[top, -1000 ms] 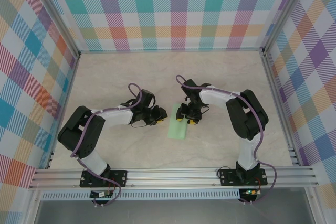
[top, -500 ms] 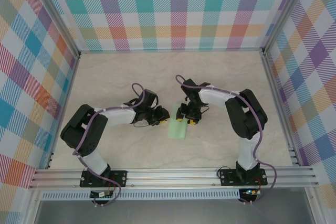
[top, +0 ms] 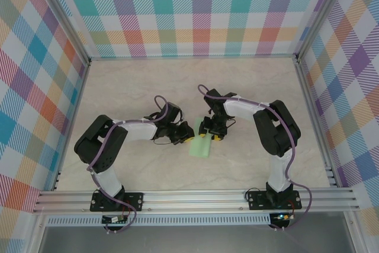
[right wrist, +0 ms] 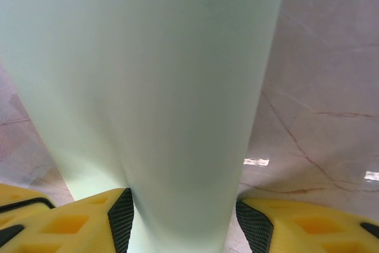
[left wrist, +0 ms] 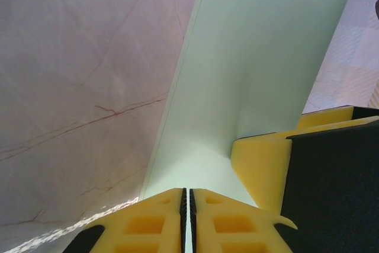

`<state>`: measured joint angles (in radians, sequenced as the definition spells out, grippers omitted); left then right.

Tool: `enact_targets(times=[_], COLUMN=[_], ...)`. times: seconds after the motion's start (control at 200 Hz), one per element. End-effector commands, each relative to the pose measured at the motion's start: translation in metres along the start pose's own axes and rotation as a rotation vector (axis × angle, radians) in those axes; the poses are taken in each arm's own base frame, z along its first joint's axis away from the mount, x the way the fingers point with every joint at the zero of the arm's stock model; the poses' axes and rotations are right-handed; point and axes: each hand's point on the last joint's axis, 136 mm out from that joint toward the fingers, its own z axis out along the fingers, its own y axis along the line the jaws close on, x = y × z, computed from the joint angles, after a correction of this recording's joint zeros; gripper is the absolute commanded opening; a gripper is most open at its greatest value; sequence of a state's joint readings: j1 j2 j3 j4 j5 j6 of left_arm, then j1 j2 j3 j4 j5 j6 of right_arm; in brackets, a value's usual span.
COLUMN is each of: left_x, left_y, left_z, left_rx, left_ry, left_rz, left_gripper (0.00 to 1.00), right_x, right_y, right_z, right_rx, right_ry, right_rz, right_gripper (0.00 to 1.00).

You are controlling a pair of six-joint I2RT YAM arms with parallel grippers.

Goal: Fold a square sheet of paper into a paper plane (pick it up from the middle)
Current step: Hold the square sheet of paper at the center of the table.

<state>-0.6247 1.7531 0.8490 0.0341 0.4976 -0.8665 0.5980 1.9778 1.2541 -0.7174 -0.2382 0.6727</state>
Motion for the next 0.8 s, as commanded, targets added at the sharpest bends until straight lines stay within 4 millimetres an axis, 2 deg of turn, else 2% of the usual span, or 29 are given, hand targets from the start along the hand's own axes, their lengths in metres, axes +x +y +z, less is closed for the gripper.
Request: enact_targets(times=[0.0,0.795], left_x=[0.0006,0.0024], left_y=[-0.0162,-0.0082], left_z=[0.0029,0.0090], left_rx=[0.040,0.004], left_ry=[0.017,0.040], left_rz=[0.048,0.054], left_gripper=[0.12,0.09], right_x=[0.0087,0.0092], right_y=[-0.0657,-0.0638], right_z=[0.0846,0.0941], right_rx=[0.220,0.208], right_ry=[0.067,0.092], right_rz=[0.012,0.045], right_gripper=[0.57,0.57])
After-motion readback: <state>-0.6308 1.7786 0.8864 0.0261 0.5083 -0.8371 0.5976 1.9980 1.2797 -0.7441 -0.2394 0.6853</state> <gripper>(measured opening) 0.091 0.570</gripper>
